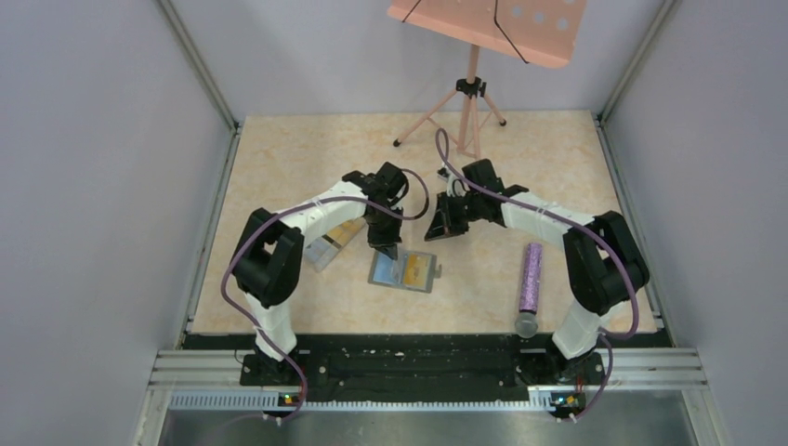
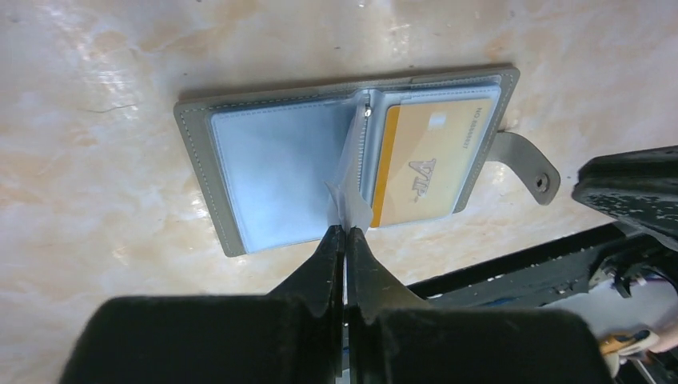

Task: Put the credit cards into the card holder
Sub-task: Turn over the card slot in the card holder.

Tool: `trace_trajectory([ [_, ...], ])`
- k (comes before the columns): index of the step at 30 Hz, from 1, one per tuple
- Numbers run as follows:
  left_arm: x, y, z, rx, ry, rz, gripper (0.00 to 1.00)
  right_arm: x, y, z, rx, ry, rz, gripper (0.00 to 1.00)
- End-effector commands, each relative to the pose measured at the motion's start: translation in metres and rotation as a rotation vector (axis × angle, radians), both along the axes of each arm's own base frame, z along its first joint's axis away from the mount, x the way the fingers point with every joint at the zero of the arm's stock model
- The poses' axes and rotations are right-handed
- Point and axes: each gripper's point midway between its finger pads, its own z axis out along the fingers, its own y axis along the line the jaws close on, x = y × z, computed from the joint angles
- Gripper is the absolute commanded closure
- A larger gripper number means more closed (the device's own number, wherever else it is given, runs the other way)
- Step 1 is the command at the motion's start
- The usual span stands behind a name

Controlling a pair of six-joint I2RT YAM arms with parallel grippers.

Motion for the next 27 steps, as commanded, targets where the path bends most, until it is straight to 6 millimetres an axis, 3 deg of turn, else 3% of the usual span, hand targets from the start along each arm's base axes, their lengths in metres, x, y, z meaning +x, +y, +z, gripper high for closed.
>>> trace_trajectory([
  [1, 0.003, 0.012, 0.006, 0.107, 0.000, -0.019, 1.00, -0.002, -0.011, -0.001, -0.010, -0.009, -0.018, 1.00],
  [10, -0.003, -0.040, 0.003, 0.035, 0.059, -0.102, 0.73, -0.014, -0.020, -0.023, -0.033, 0.037, -0.021, 1.00],
  [20, -0.009, -0.077, 0.006, -0.096, 0.089, -0.119, 0.67, -0.019, -0.036, -0.037, -0.058, 0.066, -0.064, 1.00],
  [23, -0.010, -0.077, 0.004, -0.100, 0.090, -0.123, 0.66, -0.019, -0.041, -0.033, -0.081, 0.049, -0.066, 1.00],
  [27, -0.007, -0.062, 0.001, -0.110, 0.072, -0.089, 0.57, -0.025, -0.042, -0.030, -0.078, 0.055, -0.043, 1.00],
])
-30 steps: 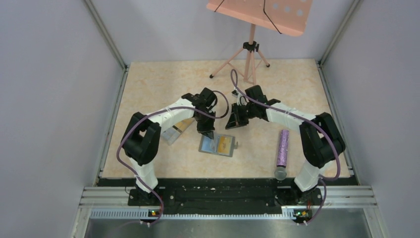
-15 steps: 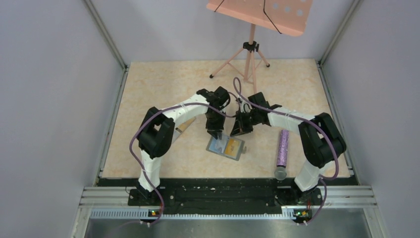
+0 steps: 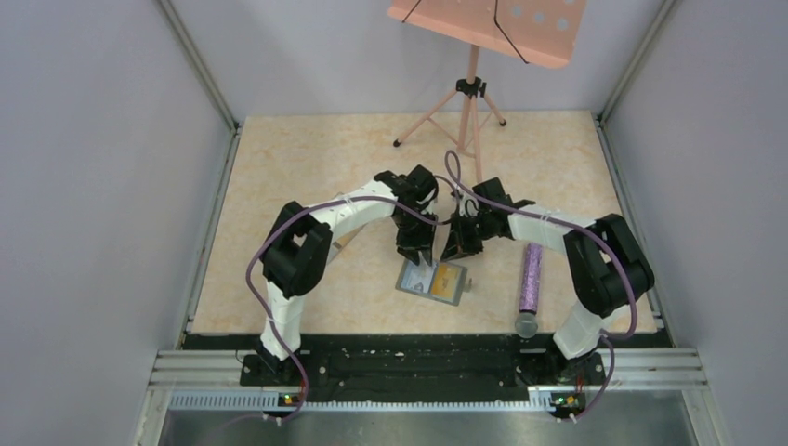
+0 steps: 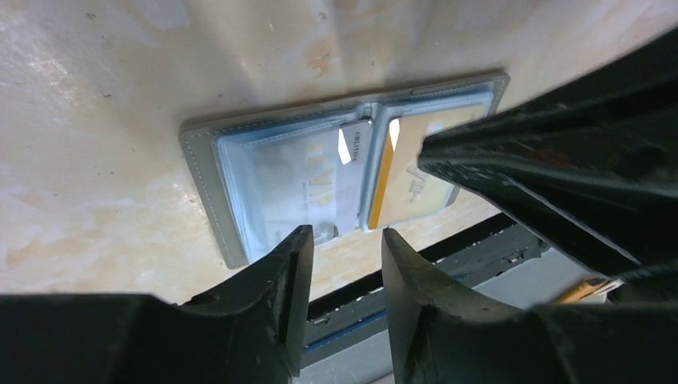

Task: Put the credit cards into the card holder
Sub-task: Turn over the card slot in the card holder.

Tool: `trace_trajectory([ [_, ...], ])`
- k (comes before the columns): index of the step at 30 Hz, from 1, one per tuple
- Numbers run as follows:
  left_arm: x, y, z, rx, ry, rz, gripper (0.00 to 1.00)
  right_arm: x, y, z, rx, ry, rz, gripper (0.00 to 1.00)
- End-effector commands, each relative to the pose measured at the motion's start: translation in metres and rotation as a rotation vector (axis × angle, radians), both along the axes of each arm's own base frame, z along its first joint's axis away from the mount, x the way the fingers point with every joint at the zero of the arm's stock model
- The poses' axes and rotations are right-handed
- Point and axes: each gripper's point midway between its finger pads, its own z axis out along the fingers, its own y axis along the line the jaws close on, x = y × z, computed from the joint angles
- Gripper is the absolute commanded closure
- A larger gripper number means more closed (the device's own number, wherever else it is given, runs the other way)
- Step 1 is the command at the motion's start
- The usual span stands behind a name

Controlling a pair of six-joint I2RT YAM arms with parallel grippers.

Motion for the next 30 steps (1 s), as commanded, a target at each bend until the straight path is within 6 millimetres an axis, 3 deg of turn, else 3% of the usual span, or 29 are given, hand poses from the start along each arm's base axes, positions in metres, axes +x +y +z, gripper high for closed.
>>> trace_trajectory([
  [1, 0.006, 0.009, 0.001, -0.059, -0.014, 0.043, 0.56, 0.001, 0.001, 0.021, 0.034, -0.063, 0.032, 1.00],
  [6, 0.014, 0.028, -0.002, -0.188, 0.003, 0.146, 0.54, -0.014, 0.011, 0.009, 0.055, -0.014, 0.083, 1.00],
  [11, 0.017, 0.034, -0.008, -0.250, 0.027, 0.187, 0.53, -0.021, 0.016, -0.005, 0.017, 0.012, 0.112, 1.00],
  [19, 0.020, 0.026, -0.015, -0.264, 0.046, 0.190, 0.54, -0.033, 0.015, -0.030, -0.105, 0.031, 0.176, 1.00],
  [30, 0.014, 0.015, -0.018, -0.227, 0.049, 0.147, 0.58, -0.030, 0.026, -0.034, -0.104, 0.025, 0.195, 1.00],
])
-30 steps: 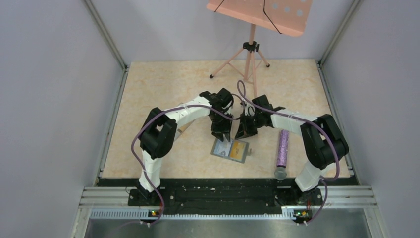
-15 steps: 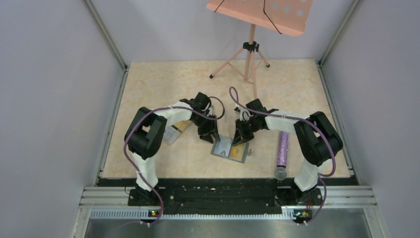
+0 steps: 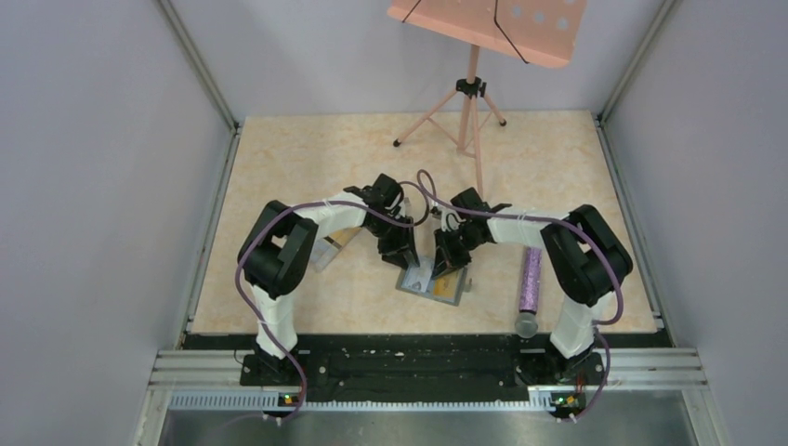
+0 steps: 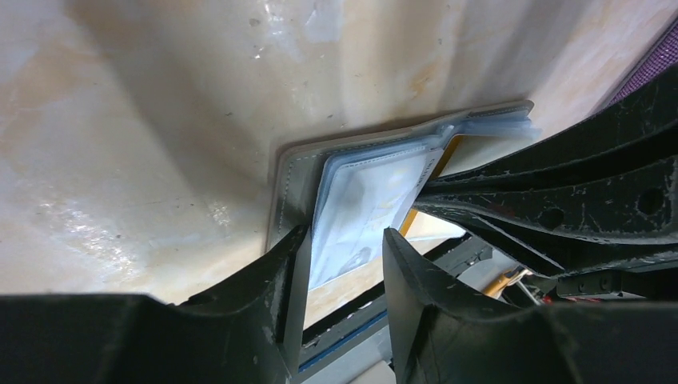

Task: Put the credit cards into the card holder
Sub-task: Turn over the card slot in the card holder.

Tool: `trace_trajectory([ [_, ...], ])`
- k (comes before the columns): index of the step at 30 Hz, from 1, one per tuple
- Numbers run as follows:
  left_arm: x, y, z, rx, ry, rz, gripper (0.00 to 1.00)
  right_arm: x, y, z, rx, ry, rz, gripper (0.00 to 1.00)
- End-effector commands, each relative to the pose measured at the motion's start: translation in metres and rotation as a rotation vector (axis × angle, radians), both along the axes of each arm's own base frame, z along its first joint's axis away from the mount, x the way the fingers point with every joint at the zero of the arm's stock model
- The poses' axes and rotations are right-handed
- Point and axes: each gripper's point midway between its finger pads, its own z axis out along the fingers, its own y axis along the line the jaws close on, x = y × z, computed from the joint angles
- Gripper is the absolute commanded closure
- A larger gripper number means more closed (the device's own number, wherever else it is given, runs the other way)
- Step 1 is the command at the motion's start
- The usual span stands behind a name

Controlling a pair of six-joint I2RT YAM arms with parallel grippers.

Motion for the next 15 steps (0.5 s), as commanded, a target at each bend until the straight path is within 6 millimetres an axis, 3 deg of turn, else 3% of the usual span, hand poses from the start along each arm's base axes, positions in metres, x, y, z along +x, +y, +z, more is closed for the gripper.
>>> trace_trajectory([
  [1, 0.006, -0.014, 0.013, -0.008, -0.047, -0.032, 0.58, 0.008, 0.006, -0.005, -0.017, -0.025, 0.014, 1.00],
  [9, 0.010, -0.009, 0.023, 0.081, -0.100, -0.068, 0.62, 0.014, 0.014, 0.002, 0.012, -0.029, 0.011, 1.00],
  [15, 0.010, -0.014, 0.032, 0.106, -0.125, -0.106, 0.74, 0.014, 0.014, 0.004, 0.016, -0.031, 0.008, 1.00],
])
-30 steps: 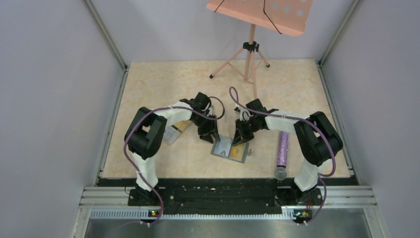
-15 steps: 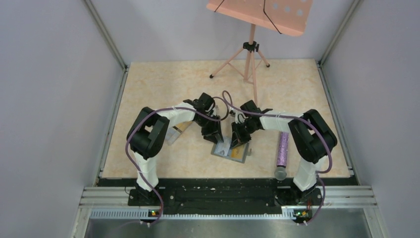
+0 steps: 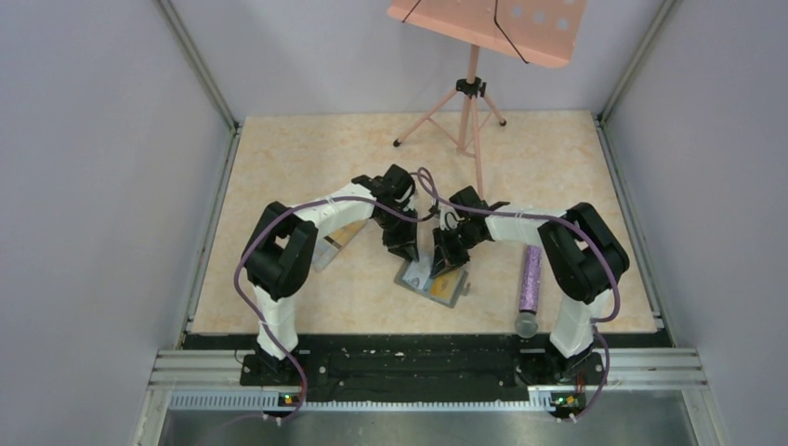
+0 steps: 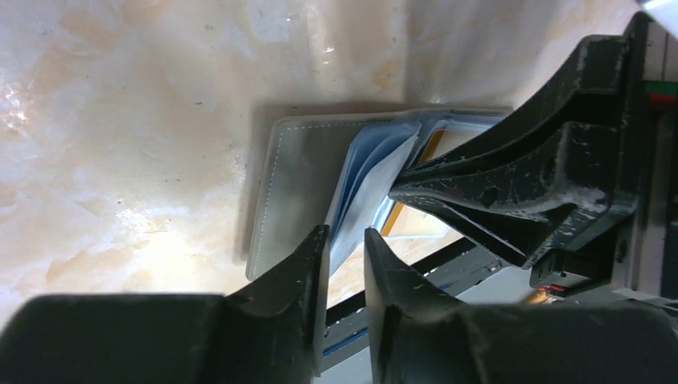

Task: Put the credit cards into the card holder
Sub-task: Turn over the card slot in the card holder.

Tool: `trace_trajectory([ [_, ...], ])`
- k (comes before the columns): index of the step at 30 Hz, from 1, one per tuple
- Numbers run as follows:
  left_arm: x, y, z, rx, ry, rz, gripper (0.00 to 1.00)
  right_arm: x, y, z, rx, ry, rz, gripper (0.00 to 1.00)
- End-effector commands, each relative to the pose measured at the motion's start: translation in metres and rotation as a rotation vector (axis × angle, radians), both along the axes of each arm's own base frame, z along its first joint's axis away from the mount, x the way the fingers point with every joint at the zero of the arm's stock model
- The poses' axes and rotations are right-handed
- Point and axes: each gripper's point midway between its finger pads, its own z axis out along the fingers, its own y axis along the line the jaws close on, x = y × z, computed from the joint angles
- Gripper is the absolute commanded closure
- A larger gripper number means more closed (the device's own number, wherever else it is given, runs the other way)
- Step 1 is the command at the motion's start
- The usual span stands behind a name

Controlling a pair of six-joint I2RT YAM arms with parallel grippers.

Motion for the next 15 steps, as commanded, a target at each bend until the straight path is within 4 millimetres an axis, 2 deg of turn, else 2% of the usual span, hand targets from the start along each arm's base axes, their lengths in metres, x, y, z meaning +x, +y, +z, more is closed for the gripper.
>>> trace_trajectory([
  [1, 0.003, -0.009, 0.014, 0.007, -0.044, -0.057, 0.76, 0.011, 0.009, 0.003, 0.005, -0.051, 0.008, 1.00],
  [4, 0.001, -0.017, 0.016, -0.026, -0.040, -0.082, 0.84, 0.013, 0.010, 0.005, 0.011, -0.060, 0.005, 1.00],
  [7, -0.003, -0.021, 0.013, -0.037, -0.022, -0.095, 0.86, 0.015, 0.011, 0.008, 0.015, -0.068, 0.003, 1.00],
  [13, -0.009, -0.024, 0.009, -0.044, 0.000, -0.122, 0.84, 0.018, 0.016, 0.015, 0.042, -0.082, -0.001, 1.00],
  [15, -0.011, -0.022, 0.008, -0.029, 0.001, -0.130, 0.78, 0.019, 0.017, 0.017, 0.047, -0.086, 0.000, 1.00],
])
